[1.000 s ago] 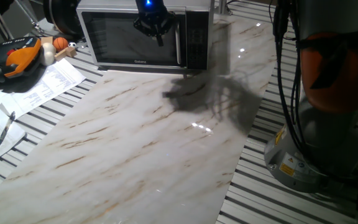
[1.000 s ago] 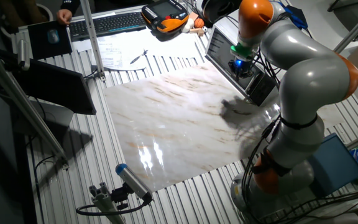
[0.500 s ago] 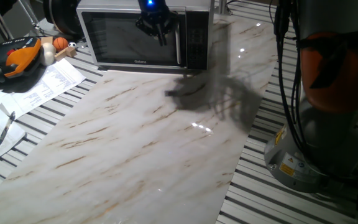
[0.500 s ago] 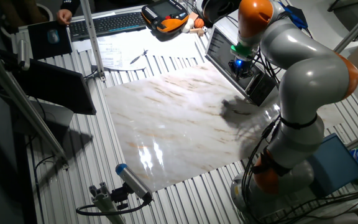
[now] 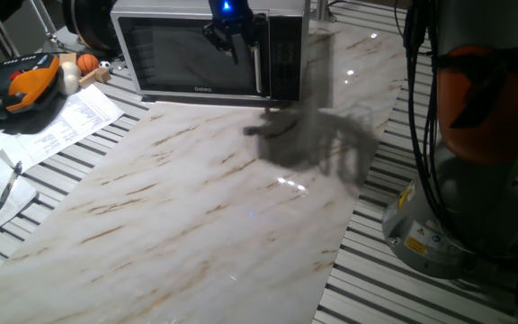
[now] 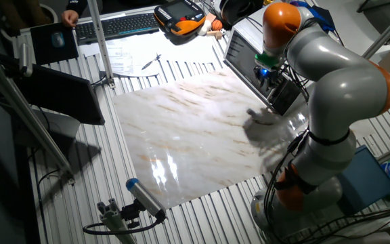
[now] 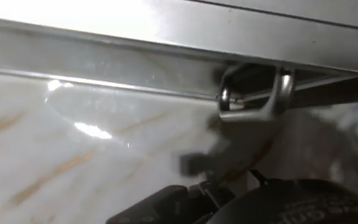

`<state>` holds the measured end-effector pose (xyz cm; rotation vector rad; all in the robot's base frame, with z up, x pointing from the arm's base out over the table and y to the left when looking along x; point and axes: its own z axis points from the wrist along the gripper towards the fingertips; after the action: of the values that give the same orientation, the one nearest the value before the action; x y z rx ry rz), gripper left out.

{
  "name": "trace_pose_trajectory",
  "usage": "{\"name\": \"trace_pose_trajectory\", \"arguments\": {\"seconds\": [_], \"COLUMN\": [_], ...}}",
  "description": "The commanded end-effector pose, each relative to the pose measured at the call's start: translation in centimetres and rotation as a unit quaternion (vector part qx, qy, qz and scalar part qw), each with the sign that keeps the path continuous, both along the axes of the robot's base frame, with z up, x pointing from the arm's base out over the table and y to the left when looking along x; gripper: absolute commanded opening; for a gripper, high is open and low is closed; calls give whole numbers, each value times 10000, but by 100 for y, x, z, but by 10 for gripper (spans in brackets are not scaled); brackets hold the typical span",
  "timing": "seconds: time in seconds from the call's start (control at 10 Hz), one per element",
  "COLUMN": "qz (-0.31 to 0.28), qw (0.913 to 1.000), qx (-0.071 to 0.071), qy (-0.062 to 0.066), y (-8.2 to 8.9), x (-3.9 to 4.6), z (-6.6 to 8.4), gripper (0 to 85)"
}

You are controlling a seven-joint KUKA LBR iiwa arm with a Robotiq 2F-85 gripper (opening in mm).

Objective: Open the microwave door

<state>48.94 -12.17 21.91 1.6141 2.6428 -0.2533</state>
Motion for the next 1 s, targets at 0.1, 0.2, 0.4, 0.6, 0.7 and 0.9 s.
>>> {"name": "trace_pose_trajectory", "arguments": {"seconds": [0.1,0.2,0.4,0.6,0.7,0.9], "qz": [-24,-74,-91,-51,-20,-20], "qw": [10000,10000,9999,9999,9999,9999], "qx": [18,0,-23,-14,-12,64], "qy": [-39,-63,-105,-114,-109,-116], "y": [-121,-166,-254,-325,-364,-451], "x": [-52,-88,-149,-139,-130,-95], "z": [-29,-34,-49,-44,-24,10], "gripper": [340,340,340,340,340,340]}}
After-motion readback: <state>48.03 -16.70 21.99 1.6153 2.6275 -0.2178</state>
